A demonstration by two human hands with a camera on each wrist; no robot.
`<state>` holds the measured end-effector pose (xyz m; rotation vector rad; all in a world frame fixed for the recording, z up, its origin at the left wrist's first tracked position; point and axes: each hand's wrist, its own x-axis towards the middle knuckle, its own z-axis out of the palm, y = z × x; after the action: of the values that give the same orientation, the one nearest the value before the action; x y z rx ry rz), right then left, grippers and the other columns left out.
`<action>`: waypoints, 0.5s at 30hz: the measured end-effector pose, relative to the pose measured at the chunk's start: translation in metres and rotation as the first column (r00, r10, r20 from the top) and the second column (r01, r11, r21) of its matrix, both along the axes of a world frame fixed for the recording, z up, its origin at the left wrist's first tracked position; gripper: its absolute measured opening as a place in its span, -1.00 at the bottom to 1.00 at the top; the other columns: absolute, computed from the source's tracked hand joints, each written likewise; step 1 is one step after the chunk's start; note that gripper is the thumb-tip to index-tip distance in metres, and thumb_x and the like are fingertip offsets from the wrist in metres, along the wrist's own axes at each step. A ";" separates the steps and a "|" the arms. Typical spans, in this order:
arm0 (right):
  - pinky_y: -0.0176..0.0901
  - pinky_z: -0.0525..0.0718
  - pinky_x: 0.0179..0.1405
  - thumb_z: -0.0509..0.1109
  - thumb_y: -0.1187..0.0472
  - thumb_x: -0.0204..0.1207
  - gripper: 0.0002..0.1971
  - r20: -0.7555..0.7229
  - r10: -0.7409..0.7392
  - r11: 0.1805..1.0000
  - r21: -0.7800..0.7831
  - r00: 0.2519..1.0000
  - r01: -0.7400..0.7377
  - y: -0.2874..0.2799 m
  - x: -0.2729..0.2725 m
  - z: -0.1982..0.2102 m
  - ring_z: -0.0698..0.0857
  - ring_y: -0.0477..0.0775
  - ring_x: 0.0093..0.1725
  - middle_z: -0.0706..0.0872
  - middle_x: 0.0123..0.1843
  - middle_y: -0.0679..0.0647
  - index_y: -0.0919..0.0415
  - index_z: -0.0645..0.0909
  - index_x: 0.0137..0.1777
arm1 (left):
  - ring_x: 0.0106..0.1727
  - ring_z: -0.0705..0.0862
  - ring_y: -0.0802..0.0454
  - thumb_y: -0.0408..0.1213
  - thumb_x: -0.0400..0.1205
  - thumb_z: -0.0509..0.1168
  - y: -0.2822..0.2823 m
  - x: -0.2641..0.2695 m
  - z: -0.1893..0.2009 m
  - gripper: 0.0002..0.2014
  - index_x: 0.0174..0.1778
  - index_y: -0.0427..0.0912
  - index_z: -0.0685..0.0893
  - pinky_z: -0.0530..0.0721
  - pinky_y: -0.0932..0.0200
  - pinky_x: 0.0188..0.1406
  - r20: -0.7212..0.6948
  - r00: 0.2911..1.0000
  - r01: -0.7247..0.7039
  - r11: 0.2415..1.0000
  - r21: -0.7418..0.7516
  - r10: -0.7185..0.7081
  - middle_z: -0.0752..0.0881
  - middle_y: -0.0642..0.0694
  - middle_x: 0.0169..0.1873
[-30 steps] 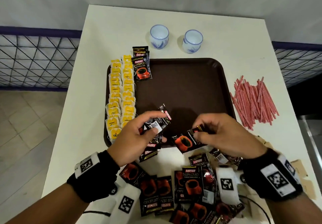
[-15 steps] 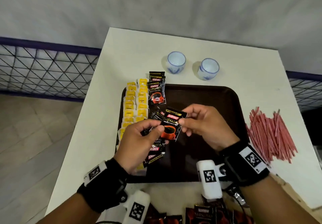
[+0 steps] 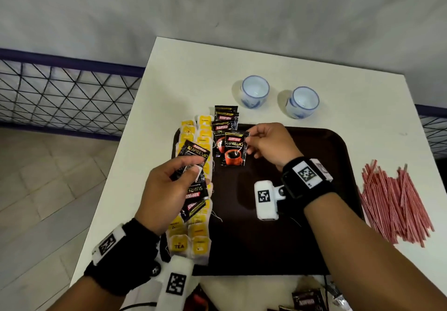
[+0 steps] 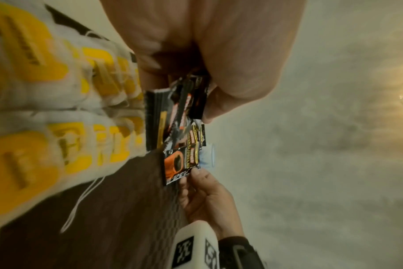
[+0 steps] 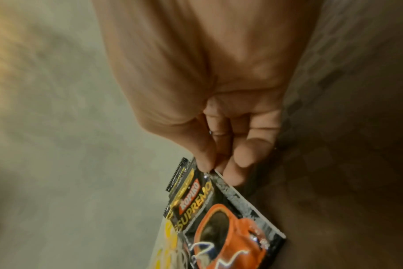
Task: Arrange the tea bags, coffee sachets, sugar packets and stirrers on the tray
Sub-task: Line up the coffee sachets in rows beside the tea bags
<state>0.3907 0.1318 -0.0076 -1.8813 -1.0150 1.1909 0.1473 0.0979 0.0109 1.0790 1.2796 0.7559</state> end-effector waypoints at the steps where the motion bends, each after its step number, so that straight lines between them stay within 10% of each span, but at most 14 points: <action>1: -0.32 0.56 -0.61 0.41 0.49 0.56 -0.76 0.025 0.005 1.000 -0.007 1.000 -0.005 0.002 -0.002 -0.002 0.66 -0.11 -0.56 0.67 -0.39 0.10 0.16 0.61 -0.22 | 0.05 0.85 -0.17 -0.39 0.68 0.37 0.005 -0.002 -0.001 -0.78 0.03 0.01 0.86 0.74 -0.32 0.22 -0.013 1.000 -0.010 1.000 0.013 0.010 0.87 -0.10 -0.02; 10: -0.26 0.63 -0.57 0.40 0.41 0.58 -0.88 0.145 -0.004 1.000 -0.027 0.989 0.008 0.011 -0.009 -0.009 0.68 -0.01 -0.46 0.70 -0.32 0.11 0.20 0.66 -0.14 | 0.00 0.85 -0.05 -0.40 0.68 0.33 0.089 0.024 0.016 -0.81 0.08 -0.09 0.82 0.79 -0.08 0.12 -0.082 0.995 0.060 0.989 0.138 -0.049 0.85 -0.18 -0.01; 15: -0.02 0.79 -0.38 0.39 0.44 0.58 -0.77 0.102 -0.051 0.998 -0.030 0.993 0.054 0.013 -0.013 -0.006 0.67 0.09 -0.43 0.69 -0.32 0.14 0.12 0.61 -0.23 | -0.37 0.63 0.18 -0.36 0.68 0.29 0.111 0.045 0.015 -0.79 0.12 -0.05 0.77 0.58 0.32 -0.36 -0.232 0.965 0.164 0.971 0.174 -0.122 0.77 -0.07 -0.12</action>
<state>0.3781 0.1452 -0.0132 -1.9995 -0.9993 1.0973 0.1926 0.2089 0.0261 1.4299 1.3158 0.6730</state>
